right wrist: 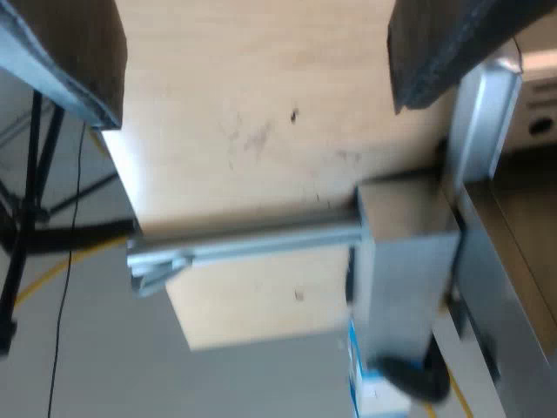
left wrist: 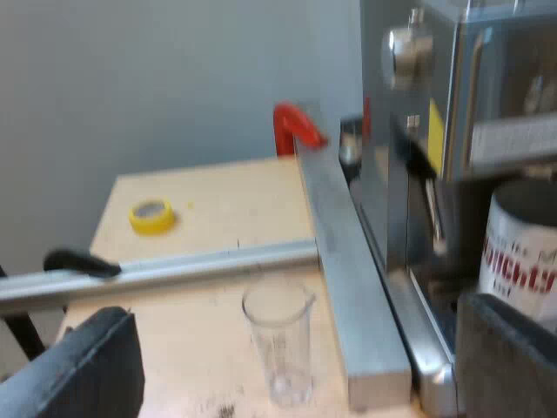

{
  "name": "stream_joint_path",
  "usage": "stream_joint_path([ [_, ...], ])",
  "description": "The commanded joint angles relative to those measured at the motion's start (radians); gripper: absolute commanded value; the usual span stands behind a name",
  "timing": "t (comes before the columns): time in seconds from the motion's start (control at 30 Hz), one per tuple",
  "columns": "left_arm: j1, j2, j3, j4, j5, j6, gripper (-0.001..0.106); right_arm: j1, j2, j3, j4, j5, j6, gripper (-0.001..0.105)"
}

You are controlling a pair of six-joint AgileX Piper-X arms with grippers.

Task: Place mug into machine

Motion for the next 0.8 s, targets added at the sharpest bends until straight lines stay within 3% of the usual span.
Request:
stream_joint_path([
  [0.03, 0.001, -0.139, 0.038, -0.020, -0.017, -0.009, 0.075, -0.004, -0.045, 0.041, -0.012, -0.008, -0.010, 0.065],
  [0.37, 0.001, -0.139, 0.149, 0.006, -0.013, -0.009, 0.075, -0.004, -0.043, 0.165, 0.005, -0.008, -0.010, 0.065],
  [0.8, 0.001, -0.138, 0.172, 0.017, -0.001, -0.009, 0.075, -0.004, -0.044, 0.175, 0.024, -0.005, -0.010, 0.065],
])
